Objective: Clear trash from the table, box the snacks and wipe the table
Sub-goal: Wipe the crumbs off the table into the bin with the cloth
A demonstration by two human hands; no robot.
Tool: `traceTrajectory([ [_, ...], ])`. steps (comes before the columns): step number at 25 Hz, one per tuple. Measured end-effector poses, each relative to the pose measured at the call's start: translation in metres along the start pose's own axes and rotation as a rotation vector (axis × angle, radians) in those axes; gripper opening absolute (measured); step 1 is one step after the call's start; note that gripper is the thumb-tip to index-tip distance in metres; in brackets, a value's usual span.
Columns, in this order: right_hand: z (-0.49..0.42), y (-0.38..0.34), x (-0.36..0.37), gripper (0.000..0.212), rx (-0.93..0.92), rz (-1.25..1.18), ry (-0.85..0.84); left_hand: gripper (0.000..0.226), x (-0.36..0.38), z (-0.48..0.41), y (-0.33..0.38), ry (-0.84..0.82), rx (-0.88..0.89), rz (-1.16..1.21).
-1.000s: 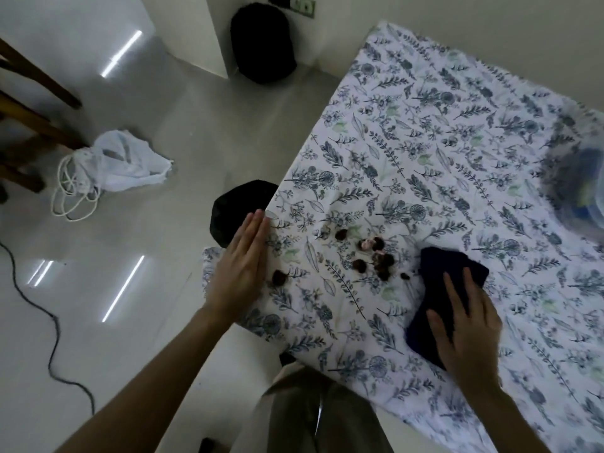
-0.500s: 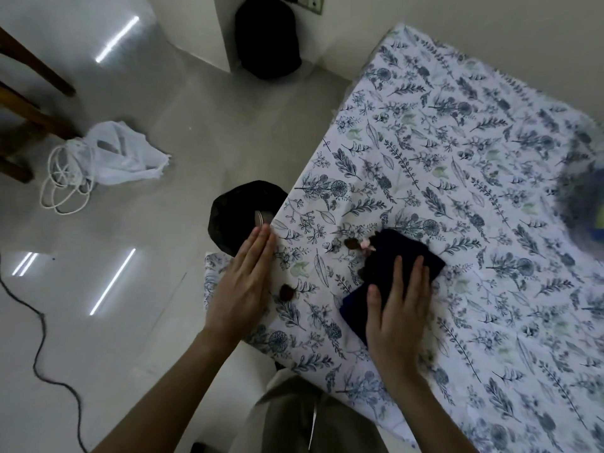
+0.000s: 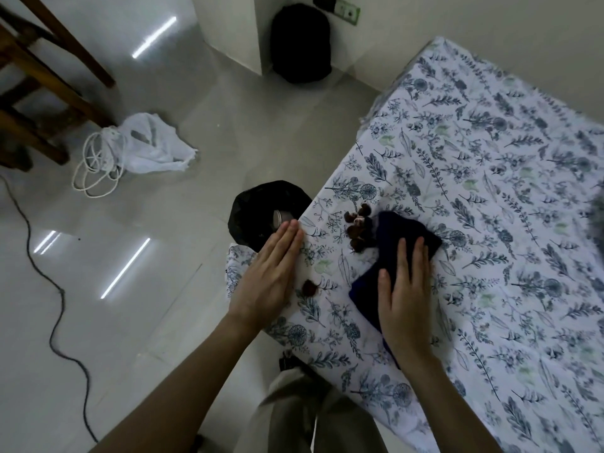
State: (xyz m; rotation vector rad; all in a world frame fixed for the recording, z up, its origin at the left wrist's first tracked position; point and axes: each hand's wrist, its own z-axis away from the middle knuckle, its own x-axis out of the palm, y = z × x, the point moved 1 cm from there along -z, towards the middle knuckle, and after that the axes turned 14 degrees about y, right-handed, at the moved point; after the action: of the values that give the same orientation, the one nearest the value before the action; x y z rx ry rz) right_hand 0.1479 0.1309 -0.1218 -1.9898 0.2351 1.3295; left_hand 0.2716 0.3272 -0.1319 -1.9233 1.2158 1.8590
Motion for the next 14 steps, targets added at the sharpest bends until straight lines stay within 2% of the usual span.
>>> traceTrajectory([
  [4,0.054,0.024,-0.029,0.060,0.130,-0.005,0.020,0.059,0.000,0.000,-0.001,0.006,-0.002,0.007],
  [6,0.089,0.020,-0.038,0.057,0.120,-0.046,0.006,0.060,0.001,0.001,-0.001,0.013,-0.013,0.017],
  [9,0.120,0.008,-0.037,0.051,-0.080,-0.038,-0.058,0.059,0.002,0.001,-0.002,0.011,-0.023,0.034],
  [14,0.100,-0.001,-0.027,0.048,-0.414,0.016,-0.136,0.056,0.004,0.002,-0.003,0.019,-0.022,0.052],
])
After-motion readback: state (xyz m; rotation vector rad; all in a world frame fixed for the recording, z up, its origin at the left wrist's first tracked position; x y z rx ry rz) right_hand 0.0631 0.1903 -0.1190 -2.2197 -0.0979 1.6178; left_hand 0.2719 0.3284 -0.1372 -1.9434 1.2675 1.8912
